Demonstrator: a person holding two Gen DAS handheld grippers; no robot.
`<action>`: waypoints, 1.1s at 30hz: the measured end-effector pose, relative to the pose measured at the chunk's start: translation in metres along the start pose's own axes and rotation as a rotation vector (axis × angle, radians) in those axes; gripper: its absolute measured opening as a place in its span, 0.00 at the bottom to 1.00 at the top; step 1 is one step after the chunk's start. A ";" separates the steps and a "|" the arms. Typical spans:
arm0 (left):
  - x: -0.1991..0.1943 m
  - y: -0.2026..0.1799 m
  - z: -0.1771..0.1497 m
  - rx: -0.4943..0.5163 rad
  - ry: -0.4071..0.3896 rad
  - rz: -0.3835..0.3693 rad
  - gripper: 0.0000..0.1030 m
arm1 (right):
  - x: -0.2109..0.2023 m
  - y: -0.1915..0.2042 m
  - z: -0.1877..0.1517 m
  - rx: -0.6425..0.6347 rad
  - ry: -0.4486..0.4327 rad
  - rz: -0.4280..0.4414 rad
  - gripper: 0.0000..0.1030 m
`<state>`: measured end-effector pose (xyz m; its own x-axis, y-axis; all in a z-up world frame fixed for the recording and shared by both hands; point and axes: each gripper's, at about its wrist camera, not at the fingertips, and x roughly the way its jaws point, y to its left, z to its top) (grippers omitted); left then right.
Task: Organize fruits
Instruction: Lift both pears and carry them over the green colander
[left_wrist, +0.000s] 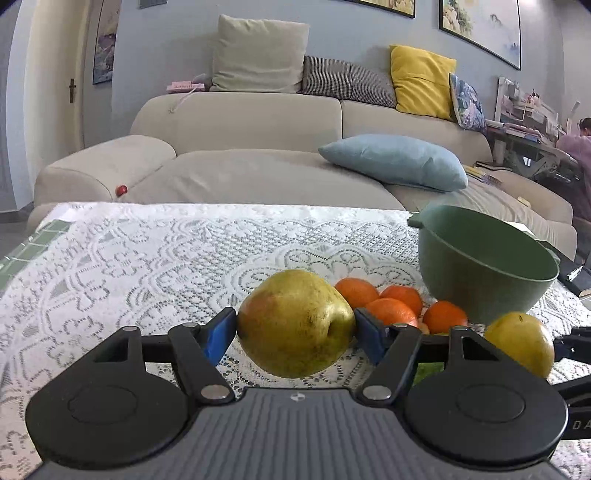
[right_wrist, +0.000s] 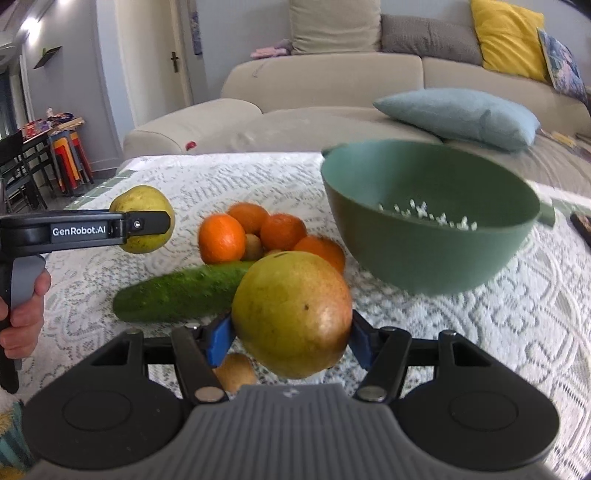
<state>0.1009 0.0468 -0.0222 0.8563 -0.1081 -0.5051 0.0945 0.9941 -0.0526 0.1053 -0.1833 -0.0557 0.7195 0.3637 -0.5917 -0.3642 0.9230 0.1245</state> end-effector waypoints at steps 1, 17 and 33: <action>-0.004 -0.003 0.003 -0.001 0.002 0.005 0.77 | -0.003 0.001 0.003 -0.011 -0.008 0.007 0.59; -0.012 -0.081 0.070 -0.064 0.005 -0.021 0.77 | -0.031 -0.033 0.082 -0.238 -0.078 -0.011 0.59; 0.067 -0.154 0.107 -0.084 0.188 -0.150 0.77 | 0.028 -0.124 0.129 -0.313 0.165 -0.003 0.59</action>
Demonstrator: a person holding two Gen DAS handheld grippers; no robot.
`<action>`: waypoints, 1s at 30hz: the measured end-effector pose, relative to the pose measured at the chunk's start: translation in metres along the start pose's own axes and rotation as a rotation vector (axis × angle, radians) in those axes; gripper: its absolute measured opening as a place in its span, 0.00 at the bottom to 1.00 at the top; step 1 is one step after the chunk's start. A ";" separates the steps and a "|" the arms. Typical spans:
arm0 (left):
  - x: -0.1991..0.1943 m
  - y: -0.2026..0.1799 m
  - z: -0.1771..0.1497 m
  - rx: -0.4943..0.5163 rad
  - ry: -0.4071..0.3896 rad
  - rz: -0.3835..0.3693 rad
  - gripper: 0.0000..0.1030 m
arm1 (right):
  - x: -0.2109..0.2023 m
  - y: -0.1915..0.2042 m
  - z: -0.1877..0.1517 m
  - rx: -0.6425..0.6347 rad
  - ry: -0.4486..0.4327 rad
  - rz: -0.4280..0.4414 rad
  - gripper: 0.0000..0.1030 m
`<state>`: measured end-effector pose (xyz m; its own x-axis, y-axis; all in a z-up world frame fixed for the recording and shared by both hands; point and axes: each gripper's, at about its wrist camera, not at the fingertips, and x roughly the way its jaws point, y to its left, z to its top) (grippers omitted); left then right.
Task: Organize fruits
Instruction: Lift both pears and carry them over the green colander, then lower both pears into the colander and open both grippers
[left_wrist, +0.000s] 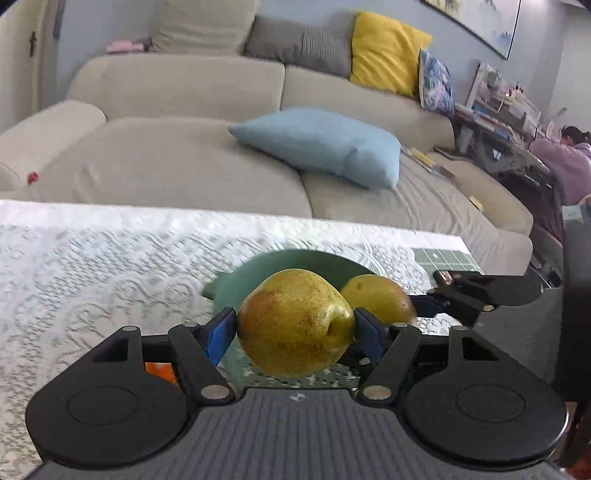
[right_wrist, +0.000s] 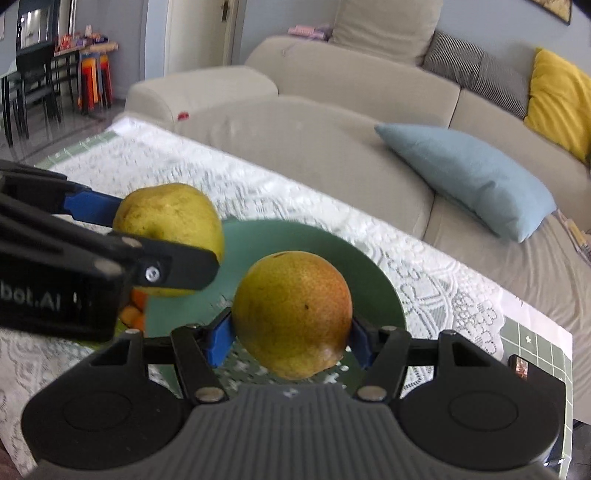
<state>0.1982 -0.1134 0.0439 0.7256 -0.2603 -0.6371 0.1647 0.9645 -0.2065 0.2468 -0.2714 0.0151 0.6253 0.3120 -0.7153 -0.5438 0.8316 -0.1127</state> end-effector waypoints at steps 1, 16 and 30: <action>0.007 -0.002 0.001 0.003 0.016 -0.005 0.77 | 0.005 -0.002 0.001 -0.012 0.017 0.003 0.59; 0.055 -0.005 0.002 0.043 0.197 -0.018 0.77 | 0.054 -0.014 -0.002 -0.065 0.196 0.059 0.59; 0.069 0.003 -0.003 0.030 0.253 -0.002 0.77 | 0.073 -0.003 -0.003 -0.131 0.284 0.060 0.59</action>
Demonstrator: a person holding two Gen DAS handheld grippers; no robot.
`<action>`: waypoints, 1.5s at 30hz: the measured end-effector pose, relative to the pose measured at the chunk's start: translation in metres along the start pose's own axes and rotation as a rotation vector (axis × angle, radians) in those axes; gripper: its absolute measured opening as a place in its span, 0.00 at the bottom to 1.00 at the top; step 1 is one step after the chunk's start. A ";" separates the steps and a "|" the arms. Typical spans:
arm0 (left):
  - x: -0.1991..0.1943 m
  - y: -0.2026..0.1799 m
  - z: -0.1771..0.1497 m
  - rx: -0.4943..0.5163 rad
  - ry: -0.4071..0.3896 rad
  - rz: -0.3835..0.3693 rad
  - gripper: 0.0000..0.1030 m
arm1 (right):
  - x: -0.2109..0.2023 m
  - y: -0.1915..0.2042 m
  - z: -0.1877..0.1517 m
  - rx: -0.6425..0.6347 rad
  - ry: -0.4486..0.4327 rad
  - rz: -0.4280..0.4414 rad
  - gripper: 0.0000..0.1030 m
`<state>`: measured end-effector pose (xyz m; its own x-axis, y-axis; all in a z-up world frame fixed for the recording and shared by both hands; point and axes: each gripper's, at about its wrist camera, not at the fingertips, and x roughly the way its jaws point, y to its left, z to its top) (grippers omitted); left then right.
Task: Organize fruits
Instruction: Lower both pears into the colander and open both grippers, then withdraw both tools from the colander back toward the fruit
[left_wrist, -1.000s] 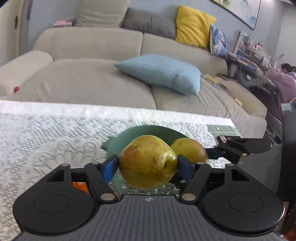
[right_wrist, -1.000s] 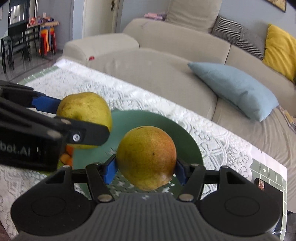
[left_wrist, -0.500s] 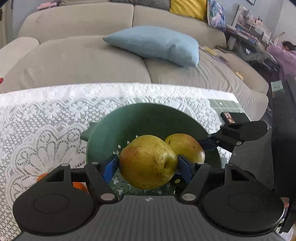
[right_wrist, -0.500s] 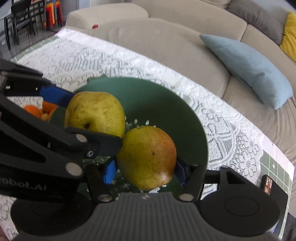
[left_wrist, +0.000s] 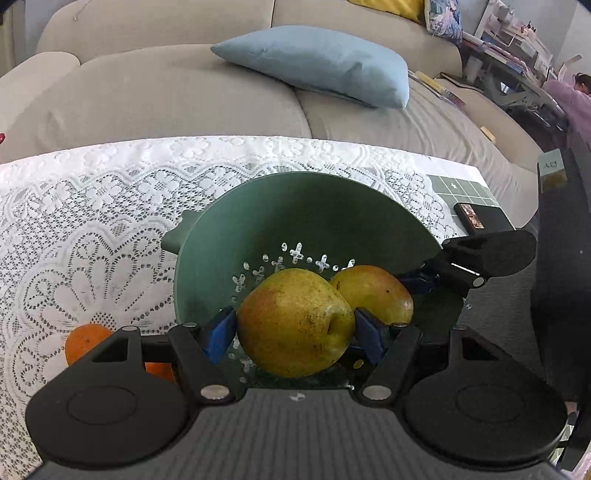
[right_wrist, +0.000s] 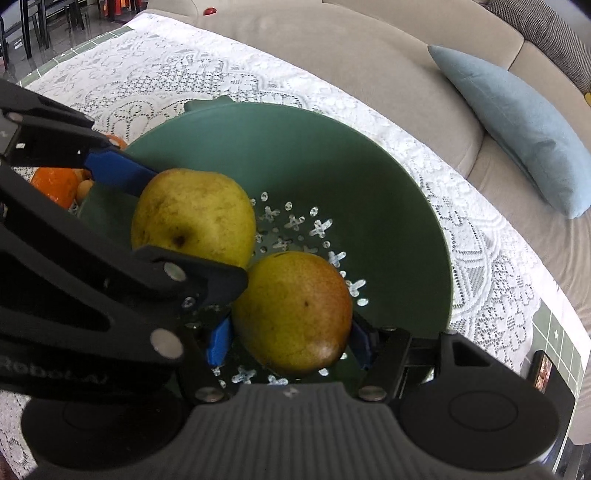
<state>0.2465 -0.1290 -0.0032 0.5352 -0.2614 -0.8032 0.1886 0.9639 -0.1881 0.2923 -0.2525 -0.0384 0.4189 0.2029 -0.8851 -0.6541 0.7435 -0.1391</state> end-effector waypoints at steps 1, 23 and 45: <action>0.000 0.000 0.000 0.003 0.002 0.002 0.77 | 0.000 0.001 0.000 -0.006 0.004 -0.004 0.59; -0.006 -0.002 0.006 -0.003 0.020 0.009 0.79 | -0.022 -0.004 -0.002 0.012 0.011 -0.040 0.67; -0.094 0.027 -0.023 -0.007 -0.182 -0.028 0.80 | -0.088 0.047 -0.015 -0.010 -0.153 -0.269 0.81</action>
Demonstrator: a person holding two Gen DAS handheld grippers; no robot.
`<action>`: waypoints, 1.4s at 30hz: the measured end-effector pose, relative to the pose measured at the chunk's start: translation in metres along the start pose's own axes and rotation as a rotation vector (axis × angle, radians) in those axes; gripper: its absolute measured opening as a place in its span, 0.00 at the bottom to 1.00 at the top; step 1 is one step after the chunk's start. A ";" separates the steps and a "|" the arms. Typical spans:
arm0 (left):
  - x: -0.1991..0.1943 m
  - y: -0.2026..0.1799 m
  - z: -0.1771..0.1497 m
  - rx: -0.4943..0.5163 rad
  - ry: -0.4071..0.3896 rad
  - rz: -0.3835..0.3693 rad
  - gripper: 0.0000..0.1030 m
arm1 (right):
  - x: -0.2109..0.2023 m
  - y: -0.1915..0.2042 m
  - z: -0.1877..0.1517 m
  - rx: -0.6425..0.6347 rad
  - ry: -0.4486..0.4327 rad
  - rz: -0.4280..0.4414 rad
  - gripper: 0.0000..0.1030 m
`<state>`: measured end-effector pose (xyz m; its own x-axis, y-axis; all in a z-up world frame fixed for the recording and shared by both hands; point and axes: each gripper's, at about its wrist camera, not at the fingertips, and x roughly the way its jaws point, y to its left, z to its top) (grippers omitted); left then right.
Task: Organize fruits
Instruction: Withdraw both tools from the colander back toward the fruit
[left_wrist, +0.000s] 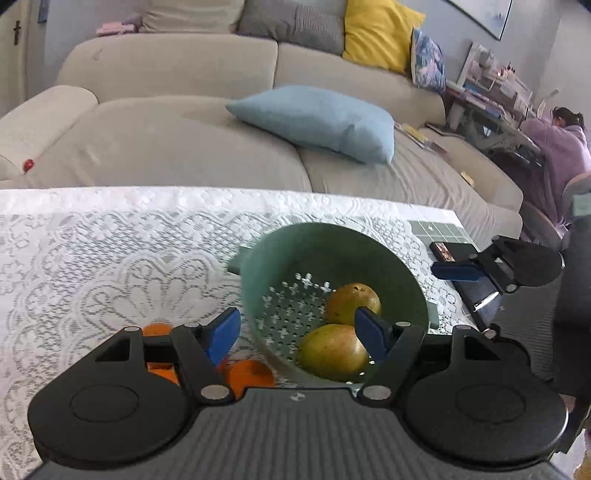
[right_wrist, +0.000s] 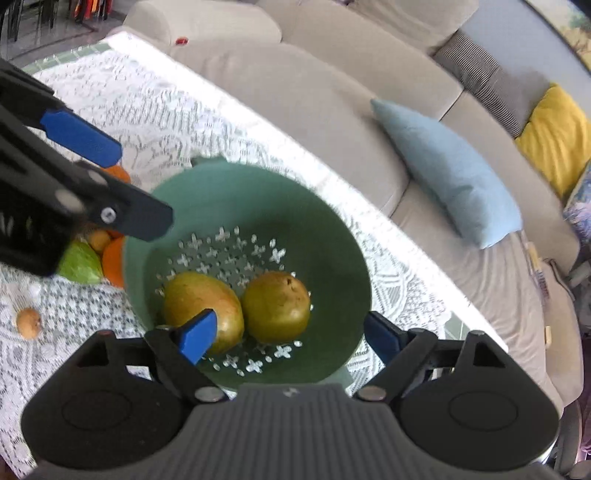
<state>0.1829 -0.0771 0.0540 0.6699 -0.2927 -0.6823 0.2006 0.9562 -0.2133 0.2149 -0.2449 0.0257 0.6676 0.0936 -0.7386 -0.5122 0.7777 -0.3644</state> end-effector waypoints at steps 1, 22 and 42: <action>-0.005 0.003 -0.002 0.000 -0.013 0.004 0.80 | -0.006 0.002 -0.001 0.019 -0.022 0.000 0.81; -0.073 0.057 -0.078 0.051 -0.190 0.049 0.80 | -0.047 0.096 -0.051 0.537 -0.370 0.129 0.79; -0.064 0.093 -0.149 0.008 -0.199 0.034 0.64 | -0.028 0.141 -0.087 0.609 -0.307 0.153 0.62</action>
<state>0.0520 0.0294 -0.0262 0.8043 -0.2545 -0.5371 0.1811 0.9657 -0.1862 0.0772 -0.1924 -0.0548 0.7806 0.3311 -0.5302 -0.2780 0.9436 0.1800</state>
